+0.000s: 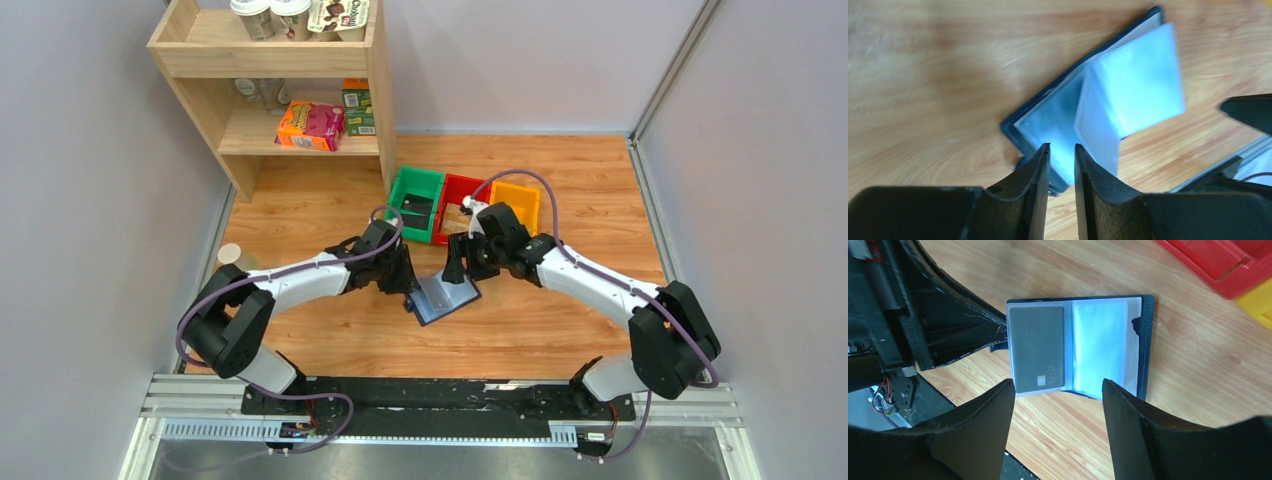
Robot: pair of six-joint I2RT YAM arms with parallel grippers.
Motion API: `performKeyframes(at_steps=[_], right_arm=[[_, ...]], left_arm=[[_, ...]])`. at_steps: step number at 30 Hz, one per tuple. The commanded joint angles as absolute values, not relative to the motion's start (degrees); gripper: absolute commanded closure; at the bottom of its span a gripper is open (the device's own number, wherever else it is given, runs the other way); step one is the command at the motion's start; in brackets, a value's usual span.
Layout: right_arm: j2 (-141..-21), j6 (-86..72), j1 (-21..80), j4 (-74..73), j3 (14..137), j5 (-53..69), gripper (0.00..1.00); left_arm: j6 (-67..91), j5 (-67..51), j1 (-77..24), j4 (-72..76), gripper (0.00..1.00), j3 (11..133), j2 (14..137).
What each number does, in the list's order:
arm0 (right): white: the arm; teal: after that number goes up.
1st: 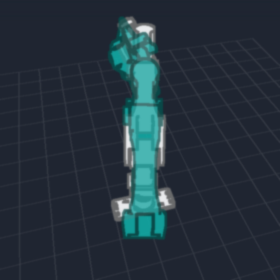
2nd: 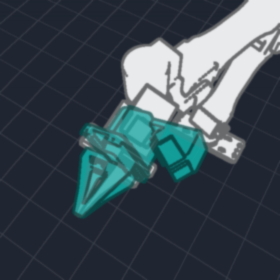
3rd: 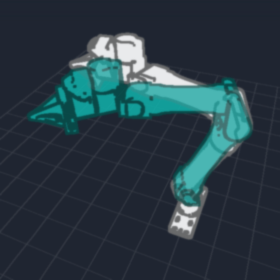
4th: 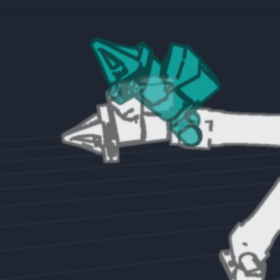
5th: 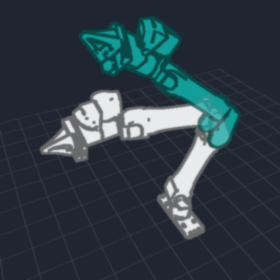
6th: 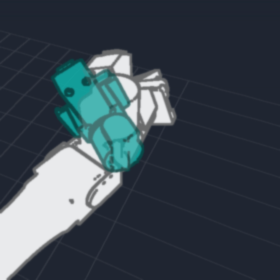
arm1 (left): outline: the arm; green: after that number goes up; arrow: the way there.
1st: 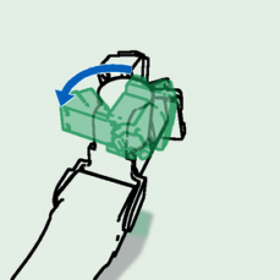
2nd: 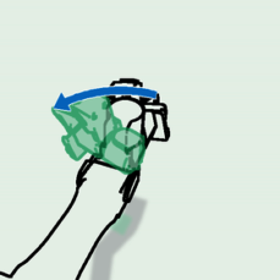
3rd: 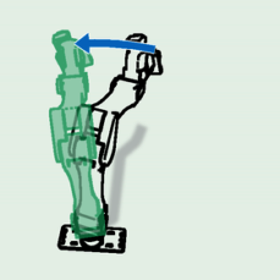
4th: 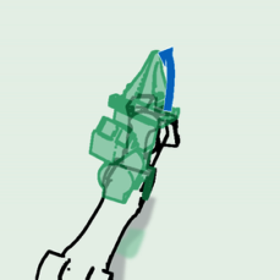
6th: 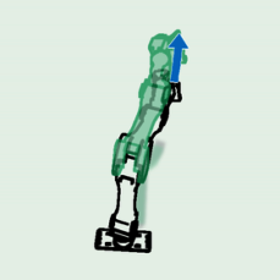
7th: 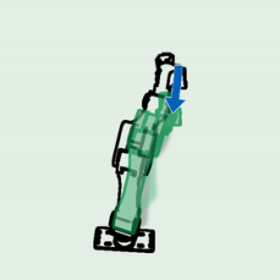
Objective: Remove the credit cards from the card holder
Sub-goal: Remove the credit card from the card holder.
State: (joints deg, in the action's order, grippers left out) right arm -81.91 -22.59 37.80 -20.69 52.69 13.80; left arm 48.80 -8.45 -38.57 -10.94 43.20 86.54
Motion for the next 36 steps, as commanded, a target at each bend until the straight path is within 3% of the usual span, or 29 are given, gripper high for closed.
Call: performKeyframes(at_steps=[1,8,14,20,27,36], right_arm=[[-79.5,-20.9,38.1,-20.6,53.4,12.8,0.32],[-79.0,-18.8,37.4,-23.1,55.3,10.4,0.32],[-80.3,-18.9,34.8,-24.4,55.4,11.7,0.34],[-82.8,-18.3,32.9,-23.6,55.0,17.2,0.46],[-88.7,-21.1,32.5,-20.5,55.3,22.7,0.7],[-95.7,-21.3,32.5,-18.5,56.6,23.6,0.75]], left_arm=[[47.0,-8.5,-39.2,-10.8,0.68,50.0,86.3],[46.1,-11.1,-40.5,-10.5,0.67,58.0,98.0],[43.9,-13.4,-40.9,-11.3,0.66,59.3,101.0],[38.9,-12.7,-41.6,-15.5,0.66,55.6,97.4],[33.2,-10.1,-42.0,-21.6,0.68,52.8,95.5],[26.0,-2.4,-41.8,-26.5,0.73,54.1,95.1]])
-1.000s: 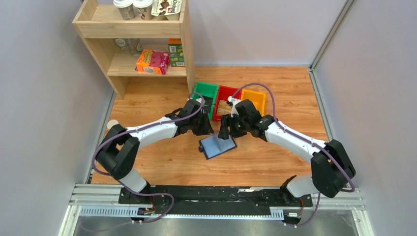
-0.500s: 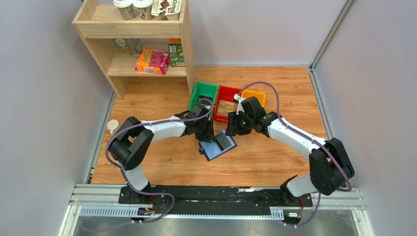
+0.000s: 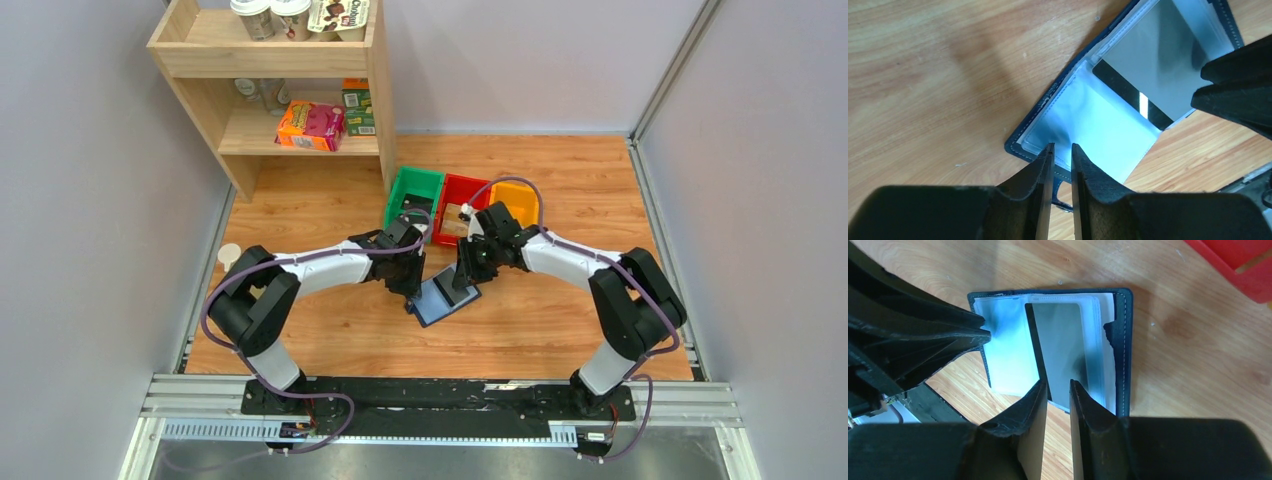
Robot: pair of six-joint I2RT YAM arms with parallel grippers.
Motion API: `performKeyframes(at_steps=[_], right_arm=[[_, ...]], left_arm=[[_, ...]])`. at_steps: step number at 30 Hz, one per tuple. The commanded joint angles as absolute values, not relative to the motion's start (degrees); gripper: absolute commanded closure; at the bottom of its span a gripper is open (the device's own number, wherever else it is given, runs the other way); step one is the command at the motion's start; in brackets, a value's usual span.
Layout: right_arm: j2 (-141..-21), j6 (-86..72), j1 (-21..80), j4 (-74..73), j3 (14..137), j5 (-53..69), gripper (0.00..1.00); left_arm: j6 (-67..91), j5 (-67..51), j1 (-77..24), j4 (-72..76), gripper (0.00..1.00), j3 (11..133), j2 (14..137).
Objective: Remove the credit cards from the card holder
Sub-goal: Remove the credit card from the card holder.
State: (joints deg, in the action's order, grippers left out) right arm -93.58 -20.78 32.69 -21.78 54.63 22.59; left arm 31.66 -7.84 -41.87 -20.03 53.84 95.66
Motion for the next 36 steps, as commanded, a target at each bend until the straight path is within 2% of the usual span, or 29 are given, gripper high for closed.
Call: performKeyframes(at_steps=[1,6,7,15,23,36], right_arm=[[-96.3,-21.2,32.5,-18.3,56.2,23.0,0.75],[-97.0,-21.6,32.4,-16.6,53.2,20.7,0.76],[-97.2,-21.8,32.3,-16.4,52.7,20.7,0.77],[-98.1,-25.6,31.5,-12.7,48.3,22.8,0.78],[-98.7,-26.8,31.5,-11.7,47.0,23.5,0.79],[-98.6,-27.6,31.5,-10.7,45.9,24.3,0.79]], left_arm=[[25.5,-1.9,-41.7,-26.8,0.73,54.4,95.2],[28.0,-3.3,-41.5,-25.8,0.72,55.3,92.5],[30.2,-4.6,-41.5,-25.0,0.68,55.0,91.9],[46.7,-3.9,-41.6,-9.3,0.59,48.3,86.3],[56.4,-6.8,-41.6,8.4,0.58,40.7,90.2],[63.2,-8.9,-41.6,21.0,0.56,35.1,95.1]])
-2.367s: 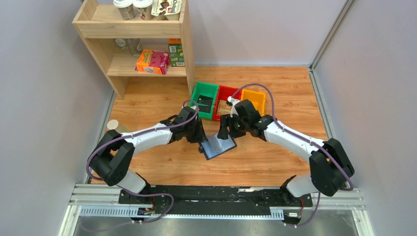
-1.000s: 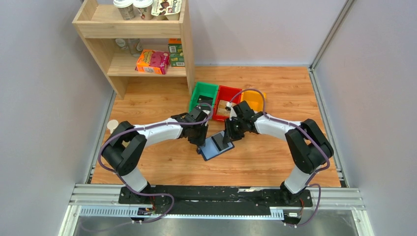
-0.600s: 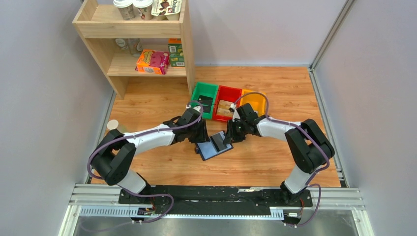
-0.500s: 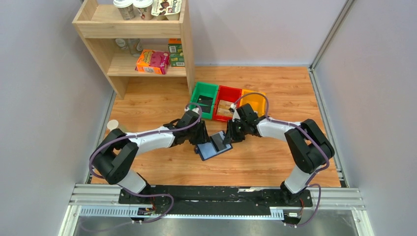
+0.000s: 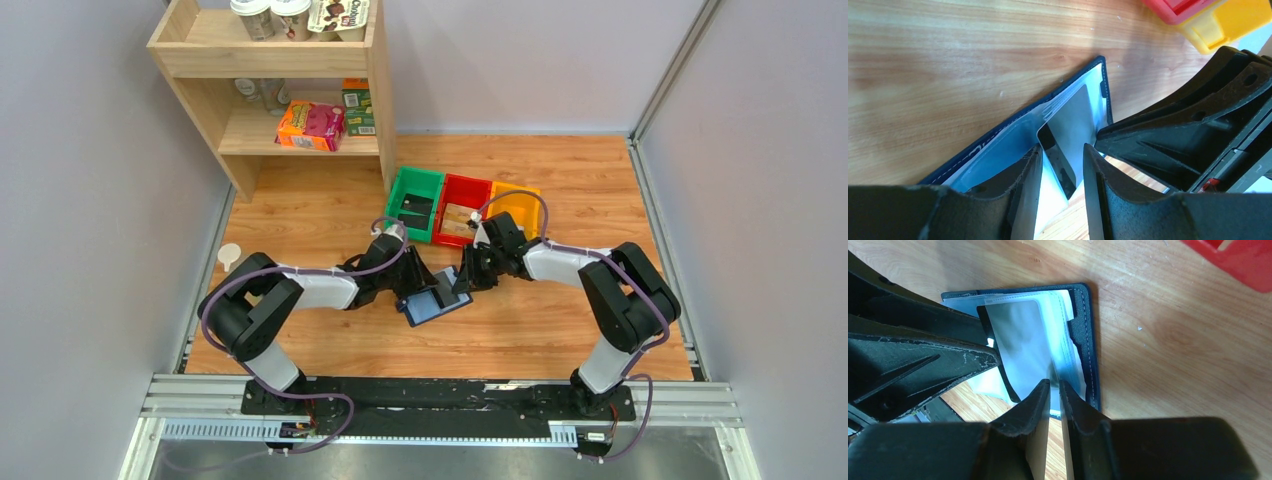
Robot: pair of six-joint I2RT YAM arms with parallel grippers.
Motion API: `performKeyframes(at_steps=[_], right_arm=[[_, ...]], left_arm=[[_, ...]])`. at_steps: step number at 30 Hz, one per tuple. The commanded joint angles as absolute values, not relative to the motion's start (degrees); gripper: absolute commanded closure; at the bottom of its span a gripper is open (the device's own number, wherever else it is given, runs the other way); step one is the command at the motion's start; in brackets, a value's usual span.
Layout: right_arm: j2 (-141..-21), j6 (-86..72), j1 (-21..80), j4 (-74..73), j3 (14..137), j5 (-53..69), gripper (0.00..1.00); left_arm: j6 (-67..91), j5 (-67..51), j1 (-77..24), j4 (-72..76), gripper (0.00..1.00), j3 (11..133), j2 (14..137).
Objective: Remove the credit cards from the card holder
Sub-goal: Remove the credit card from the card holder.
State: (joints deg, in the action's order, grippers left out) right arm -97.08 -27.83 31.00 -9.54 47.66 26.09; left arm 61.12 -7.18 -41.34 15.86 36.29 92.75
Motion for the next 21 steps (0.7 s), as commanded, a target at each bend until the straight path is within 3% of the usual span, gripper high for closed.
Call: performKeyframes(at_steps=[1,11,21], right_arm=[[-98.7,-27.8,31.5,-10.6,45.9,24.3,0.79],[-99.1,-28.7,31.4,-9.9,45.6,24.9,0.79],[-99.4,-29.3,31.4,-9.7,45.7,24.8,0.79]], left_arm=[[63.3,-8.9,-41.6,21.7,0.56,34.5,95.0],[63.5,-10.0,-41.7,32.1,0.71,30.6,91.4],[62.7,-10.3,-42.0,35.6,0.79,28.7,89.3]])
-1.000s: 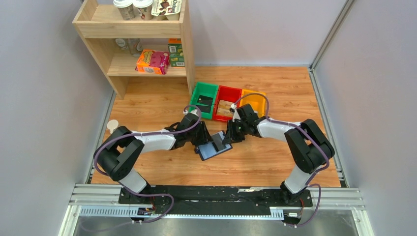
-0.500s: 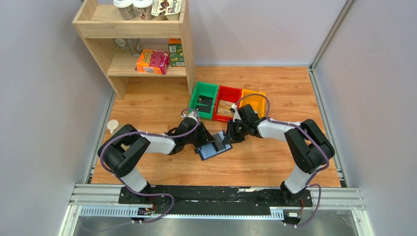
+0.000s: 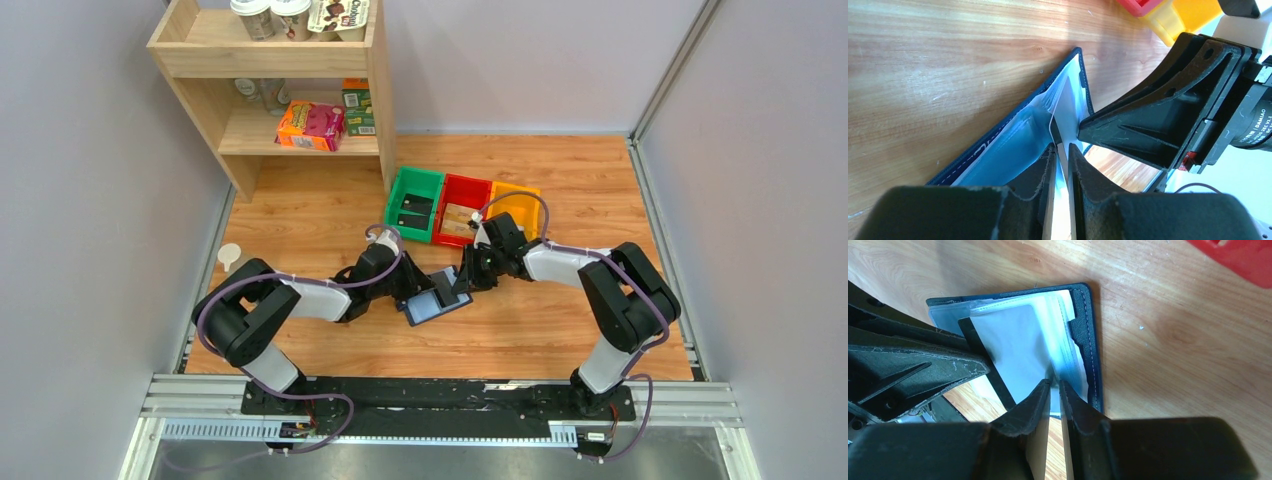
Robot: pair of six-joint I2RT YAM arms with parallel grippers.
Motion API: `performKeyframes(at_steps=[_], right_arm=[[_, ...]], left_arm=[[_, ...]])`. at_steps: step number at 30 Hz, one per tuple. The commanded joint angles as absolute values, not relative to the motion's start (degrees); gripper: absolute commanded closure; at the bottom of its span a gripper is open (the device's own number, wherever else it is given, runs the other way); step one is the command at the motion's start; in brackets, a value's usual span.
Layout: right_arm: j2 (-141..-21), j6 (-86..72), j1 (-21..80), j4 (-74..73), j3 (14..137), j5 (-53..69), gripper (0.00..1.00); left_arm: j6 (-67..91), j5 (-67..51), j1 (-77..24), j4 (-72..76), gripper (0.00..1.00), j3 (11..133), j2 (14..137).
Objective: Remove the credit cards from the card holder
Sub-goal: Remove the credit card from the card holder.
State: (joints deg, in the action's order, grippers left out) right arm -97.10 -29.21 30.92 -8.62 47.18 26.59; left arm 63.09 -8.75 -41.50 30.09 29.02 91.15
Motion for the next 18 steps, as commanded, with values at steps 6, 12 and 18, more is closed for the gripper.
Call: performKeyframes(at_steps=[6,12,18], right_arm=[[-100.0,-29.6,31.4,-9.2,45.8,25.0,0.8],[-100.3,-29.8,31.3,-9.1,45.5,24.9,0.8],[-100.5,-30.2,30.8,-8.9,45.1,24.6,0.79]], left_arm=[[62.8,-10.4,-42.0,36.5,0.94,28.4,90.1],[65.5,-7.5,-41.9,36.7,1.0,24.2,87.7],[66.8,-4.8,-41.1,31.4,1.0,21.6,83.8]])
